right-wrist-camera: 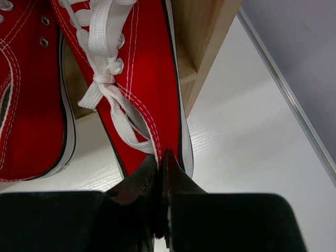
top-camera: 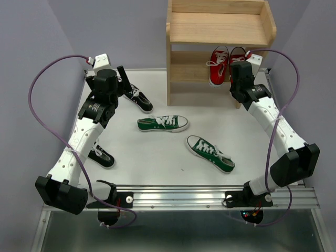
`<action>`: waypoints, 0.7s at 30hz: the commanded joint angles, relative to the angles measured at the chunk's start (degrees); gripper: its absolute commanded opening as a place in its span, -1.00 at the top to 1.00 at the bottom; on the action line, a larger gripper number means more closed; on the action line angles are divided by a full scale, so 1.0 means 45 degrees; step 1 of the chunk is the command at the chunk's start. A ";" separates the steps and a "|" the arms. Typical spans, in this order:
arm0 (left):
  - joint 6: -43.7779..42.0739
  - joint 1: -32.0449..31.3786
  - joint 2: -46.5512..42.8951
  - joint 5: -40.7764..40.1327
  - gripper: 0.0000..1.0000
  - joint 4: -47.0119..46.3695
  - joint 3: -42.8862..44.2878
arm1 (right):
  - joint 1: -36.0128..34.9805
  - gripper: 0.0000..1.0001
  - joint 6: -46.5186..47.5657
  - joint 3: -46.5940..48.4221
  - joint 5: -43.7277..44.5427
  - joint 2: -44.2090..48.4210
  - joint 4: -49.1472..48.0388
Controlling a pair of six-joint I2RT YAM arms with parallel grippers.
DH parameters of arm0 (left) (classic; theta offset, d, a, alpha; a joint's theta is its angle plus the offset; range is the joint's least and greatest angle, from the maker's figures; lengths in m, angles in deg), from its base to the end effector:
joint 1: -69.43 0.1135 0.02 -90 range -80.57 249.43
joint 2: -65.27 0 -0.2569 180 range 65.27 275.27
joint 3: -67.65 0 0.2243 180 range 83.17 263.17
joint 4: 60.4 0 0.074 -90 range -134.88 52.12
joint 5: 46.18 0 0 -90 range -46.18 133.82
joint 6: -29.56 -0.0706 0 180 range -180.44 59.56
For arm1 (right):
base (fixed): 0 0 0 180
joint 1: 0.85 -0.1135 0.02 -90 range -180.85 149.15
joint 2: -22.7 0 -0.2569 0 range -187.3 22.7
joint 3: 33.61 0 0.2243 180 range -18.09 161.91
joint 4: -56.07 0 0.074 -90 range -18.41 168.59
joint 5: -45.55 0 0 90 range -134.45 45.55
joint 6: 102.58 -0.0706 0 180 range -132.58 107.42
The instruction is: Place and organize the shoes onto the shoe shelf
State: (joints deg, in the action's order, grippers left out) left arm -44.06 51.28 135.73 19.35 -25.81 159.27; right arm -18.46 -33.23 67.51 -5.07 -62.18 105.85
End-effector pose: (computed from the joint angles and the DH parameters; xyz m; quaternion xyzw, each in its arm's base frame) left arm 0.2730 -0.0587 0.4045 -0.1194 0.7690 -0.0209 0.6276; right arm 0.3182 0.0540 0.3611 0.1813 0.8250 -0.1345 0.5180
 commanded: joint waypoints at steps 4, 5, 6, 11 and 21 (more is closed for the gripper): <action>-0.0261 0.0049 -0.0383 -0.0383 -0.98 -0.0468 -0.0249 | 0.0319 0.99 0.0544 0.1269 -0.0156 -0.0159 -0.2320; -0.0261 0.0049 -0.0403 -0.0402 -0.98 -0.0468 -0.0250 | 0.0435 0.98 0.0545 0.1328 -0.0137 -0.0238 -0.2321; -0.0261 0.0049 -0.0403 -0.0402 -0.98 -0.0468 -0.0250 | 0.0436 0.99 0.0583 0.1387 -0.0175 -0.0297 -0.2398; -0.0261 0.0049 -0.0422 -0.0402 -0.98 -0.0449 -0.0230 | 0.0708 0.99 0.0798 0.1738 -0.0176 -0.0746 -0.2535; -0.0320 0.0049 -0.0422 -0.0441 -0.98 -0.0410 -0.0172 | 0.0826 0.99 0.0974 0.2520 -0.0546 -0.1723 -0.2731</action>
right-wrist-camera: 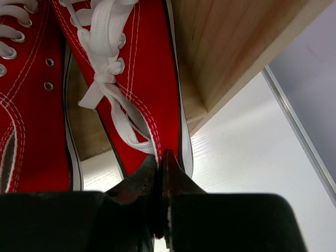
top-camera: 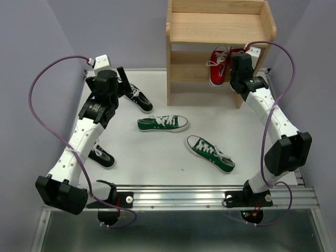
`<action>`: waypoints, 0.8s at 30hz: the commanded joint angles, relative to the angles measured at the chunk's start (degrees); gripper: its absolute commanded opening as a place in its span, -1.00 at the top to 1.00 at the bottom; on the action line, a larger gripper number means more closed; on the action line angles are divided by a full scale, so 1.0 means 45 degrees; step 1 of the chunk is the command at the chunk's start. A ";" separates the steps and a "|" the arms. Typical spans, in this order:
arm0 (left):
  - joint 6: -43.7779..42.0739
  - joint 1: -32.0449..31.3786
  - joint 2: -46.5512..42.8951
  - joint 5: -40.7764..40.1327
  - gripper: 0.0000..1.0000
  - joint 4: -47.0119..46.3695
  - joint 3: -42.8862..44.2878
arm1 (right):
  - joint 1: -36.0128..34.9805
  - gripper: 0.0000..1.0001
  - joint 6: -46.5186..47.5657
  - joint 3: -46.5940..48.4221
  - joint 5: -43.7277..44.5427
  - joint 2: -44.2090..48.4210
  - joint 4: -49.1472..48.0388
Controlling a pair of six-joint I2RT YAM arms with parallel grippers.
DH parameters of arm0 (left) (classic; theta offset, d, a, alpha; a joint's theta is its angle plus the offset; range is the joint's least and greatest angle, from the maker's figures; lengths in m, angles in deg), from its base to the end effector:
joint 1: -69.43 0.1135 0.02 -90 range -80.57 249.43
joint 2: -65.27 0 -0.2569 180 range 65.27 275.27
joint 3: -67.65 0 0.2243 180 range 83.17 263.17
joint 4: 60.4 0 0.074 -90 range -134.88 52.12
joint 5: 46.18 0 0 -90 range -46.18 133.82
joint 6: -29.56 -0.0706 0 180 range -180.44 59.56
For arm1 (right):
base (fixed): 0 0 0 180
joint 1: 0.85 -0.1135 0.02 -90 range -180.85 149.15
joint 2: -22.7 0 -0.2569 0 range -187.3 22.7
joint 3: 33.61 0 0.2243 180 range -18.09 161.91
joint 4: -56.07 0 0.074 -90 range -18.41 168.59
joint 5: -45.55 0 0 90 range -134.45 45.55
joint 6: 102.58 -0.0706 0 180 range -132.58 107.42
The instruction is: Place and organize the shoes onto the shoe shelf
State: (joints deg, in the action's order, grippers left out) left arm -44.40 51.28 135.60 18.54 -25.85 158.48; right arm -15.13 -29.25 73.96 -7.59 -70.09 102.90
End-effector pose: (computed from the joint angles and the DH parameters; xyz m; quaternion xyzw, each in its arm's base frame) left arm 0.2729 -0.0577 0.4005 -0.1205 0.7715 -0.0116 0.6246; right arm 0.3593 0.0478 0.3581 0.1704 0.8266 -0.1439 0.5167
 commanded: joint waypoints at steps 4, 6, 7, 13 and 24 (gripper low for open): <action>-0.0242 0.0049 -0.0452 -0.0320 -0.98 -0.0380 -0.0036 | 0.0088 0.99 0.0227 0.1204 -0.0066 -0.0199 -0.2075; -0.0262 0.0049 -0.0471 -0.0320 -0.98 -0.0380 -0.0016 | 0.0088 0.99 0.0344 0.1204 -0.0066 -0.0277 -0.2075; -0.0262 0.0049 -0.0471 -0.0301 -0.98 -0.0380 -0.0016 | 0.0088 0.99 0.0363 0.1185 -0.0086 -0.0239 -0.2075; -0.0204 0.0049 -0.0452 -0.0203 -0.98 -0.0380 0.0003 | 0.0088 0.36 0.0461 0.1049 -0.0300 0.0092 -0.2055; -0.0125 0.0069 -0.0530 -0.0125 -0.98 -0.0380 -0.0095 | 0.0088 -0.10 0.0227 0.0229 -0.1061 0.1478 -0.2036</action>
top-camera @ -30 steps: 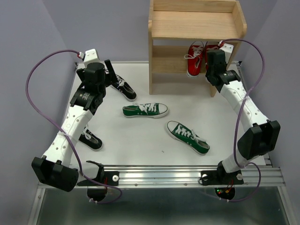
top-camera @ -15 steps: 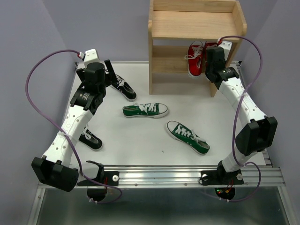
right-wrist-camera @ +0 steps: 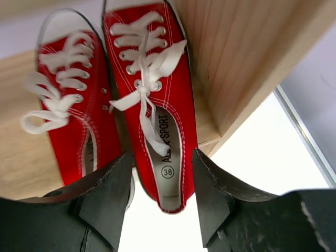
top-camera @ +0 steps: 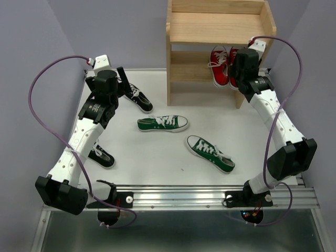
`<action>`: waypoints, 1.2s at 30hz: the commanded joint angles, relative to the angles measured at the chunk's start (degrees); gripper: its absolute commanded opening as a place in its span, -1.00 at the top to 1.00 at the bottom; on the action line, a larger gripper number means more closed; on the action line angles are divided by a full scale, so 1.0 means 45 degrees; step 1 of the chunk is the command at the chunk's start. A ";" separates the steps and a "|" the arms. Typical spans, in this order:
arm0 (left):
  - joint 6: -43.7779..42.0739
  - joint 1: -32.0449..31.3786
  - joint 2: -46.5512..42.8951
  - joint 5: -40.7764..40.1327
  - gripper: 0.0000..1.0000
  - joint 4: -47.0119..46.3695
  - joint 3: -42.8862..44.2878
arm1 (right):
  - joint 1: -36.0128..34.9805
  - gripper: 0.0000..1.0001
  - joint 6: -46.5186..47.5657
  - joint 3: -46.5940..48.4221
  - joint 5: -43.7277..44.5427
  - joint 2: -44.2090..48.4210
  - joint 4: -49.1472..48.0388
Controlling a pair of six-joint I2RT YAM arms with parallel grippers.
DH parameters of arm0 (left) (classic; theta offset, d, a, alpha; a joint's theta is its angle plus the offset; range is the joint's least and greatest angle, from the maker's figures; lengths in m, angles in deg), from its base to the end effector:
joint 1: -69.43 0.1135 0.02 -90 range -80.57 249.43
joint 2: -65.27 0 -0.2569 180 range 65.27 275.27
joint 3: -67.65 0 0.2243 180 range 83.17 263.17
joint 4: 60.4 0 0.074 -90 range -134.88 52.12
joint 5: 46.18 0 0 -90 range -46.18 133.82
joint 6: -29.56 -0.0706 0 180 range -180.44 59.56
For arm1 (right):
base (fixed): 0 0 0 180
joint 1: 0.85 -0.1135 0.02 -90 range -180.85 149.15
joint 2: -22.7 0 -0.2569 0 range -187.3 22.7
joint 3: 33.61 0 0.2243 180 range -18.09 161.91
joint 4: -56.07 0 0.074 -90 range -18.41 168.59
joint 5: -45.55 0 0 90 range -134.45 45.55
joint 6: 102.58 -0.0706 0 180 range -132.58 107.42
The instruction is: Place and organize the shoes onto the shoe shelf
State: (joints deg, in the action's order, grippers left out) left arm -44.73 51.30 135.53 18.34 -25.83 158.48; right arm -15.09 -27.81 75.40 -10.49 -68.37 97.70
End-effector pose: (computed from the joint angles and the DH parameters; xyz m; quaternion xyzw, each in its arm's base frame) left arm 0.2726 -0.0573 0.4008 -0.1195 0.7713 -0.0085 0.6251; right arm 0.3582 0.0502 0.3862 0.1666 0.7993 -0.1034 0.5680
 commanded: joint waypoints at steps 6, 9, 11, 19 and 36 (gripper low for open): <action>0.0045 0.0045 -0.0555 -0.0140 -0.98 -0.0346 -0.0153 | 0.0078 -0.27 -0.0367 -0.0424 -0.1235 0.2207 -0.0354; 0.0123 0.0045 -0.0516 -0.0081 -0.98 -0.0346 -0.0173 | 0.0078 -0.29 -0.0484 -0.0638 -0.1685 0.2696 0.0036; 0.0182 0.0045 -0.0457 -0.0004 -0.98 -0.0346 -0.0153 | 0.0078 -0.30 -0.0562 -0.0795 -0.1783 0.2893 0.0310; 0.0377 0.0045 -0.0242 0.0134 -0.98 -0.0327 -0.0172 | 0.0078 -0.53 -0.0836 -0.2044 -0.3225 0.4024 0.0643; 0.0438 0.0025 0.0693 0.1010 -0.98 0.0025 -0.1656 | -0.3449 -0.87 -0.0600 -0.5950 -0.6220 0.7152 0.0956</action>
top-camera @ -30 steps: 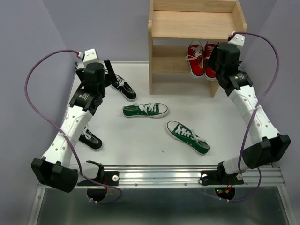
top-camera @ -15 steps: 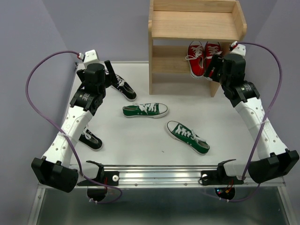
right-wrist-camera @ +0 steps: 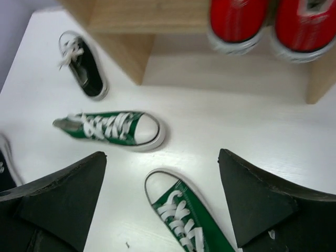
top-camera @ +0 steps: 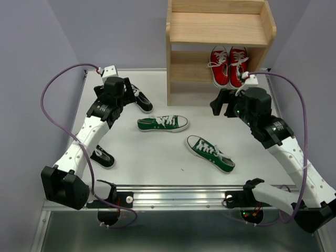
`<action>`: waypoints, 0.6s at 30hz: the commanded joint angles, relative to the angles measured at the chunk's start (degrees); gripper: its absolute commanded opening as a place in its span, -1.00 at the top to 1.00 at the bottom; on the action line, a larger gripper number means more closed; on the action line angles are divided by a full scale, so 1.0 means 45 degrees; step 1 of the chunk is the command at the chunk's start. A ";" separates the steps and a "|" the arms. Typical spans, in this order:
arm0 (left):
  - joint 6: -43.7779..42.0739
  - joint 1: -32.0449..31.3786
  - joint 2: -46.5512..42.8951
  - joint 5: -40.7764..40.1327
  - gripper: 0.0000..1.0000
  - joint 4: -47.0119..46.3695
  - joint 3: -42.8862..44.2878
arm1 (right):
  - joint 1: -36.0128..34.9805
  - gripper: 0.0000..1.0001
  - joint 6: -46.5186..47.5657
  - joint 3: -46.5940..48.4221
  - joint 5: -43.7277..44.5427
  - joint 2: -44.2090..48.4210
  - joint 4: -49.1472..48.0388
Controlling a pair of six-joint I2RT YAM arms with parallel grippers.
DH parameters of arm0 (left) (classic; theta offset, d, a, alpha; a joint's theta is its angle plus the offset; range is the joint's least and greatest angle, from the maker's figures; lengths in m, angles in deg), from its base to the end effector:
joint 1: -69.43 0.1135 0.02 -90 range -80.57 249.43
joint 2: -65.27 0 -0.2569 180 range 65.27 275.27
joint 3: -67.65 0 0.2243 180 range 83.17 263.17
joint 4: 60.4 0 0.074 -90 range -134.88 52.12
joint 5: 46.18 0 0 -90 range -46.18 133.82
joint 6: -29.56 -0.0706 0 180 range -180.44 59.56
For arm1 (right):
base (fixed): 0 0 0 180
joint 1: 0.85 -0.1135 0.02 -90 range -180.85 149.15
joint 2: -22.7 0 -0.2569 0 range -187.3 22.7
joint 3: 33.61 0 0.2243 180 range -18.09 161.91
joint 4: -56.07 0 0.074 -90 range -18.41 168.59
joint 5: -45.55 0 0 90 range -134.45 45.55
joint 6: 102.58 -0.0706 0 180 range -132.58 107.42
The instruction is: Place and organize the shoes onto the shoe shelf
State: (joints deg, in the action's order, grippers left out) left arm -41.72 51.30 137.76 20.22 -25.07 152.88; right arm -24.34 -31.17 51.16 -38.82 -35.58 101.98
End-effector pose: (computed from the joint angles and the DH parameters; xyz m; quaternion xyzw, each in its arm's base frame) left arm 0.2840 -0.0632 0.3547 -0.1177 0.8137 -0.0103 0.5691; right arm 0.2061 0.0820 0.3841 -0.0065 0.8157 0.1697 0.5529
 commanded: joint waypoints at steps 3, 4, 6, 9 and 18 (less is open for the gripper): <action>-0.0781 -0.0364 0.1388 0.1025 -0.98 0.0244 -0.0375 | -0.2317 -0.89 -0.0165 -0.1111 0.0546 -0.0466 -0.0248; -0.0801 -0.0540 0.1720 0.0947 -0.98 0.0439 -0.0336 | -0.2320 -0.89 -0.0263 -0.1228 0.0527 -0.0505 -0.0385; -0.0529 -0.0814 0.2694 0.0615 -0.98 0.0480 -0.0160 | -0.2496 -0.90 -0.0458 -0.1561 0.0410 -0.0467 -0.0775; -0.0118 -0.0815 0.3460 0.0945 -0.97 0.0228 -0.0003 | -0.2496 -0.91 -0.0517 -0.1601 0.0545 -0.0350 -0.0836; 0.1269 -0.1126 0.5083 0.3250 -0.92 -0.0964 -0.0861 | -0.2496 -0.96 -0.0439 -0.1600 0.1210 -0.0135 -0.0504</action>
State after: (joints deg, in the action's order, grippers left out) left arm -39.29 47.25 161.41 30.21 -26.42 151.07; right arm -35.35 -32.97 42.88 -35.37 -37.31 101.59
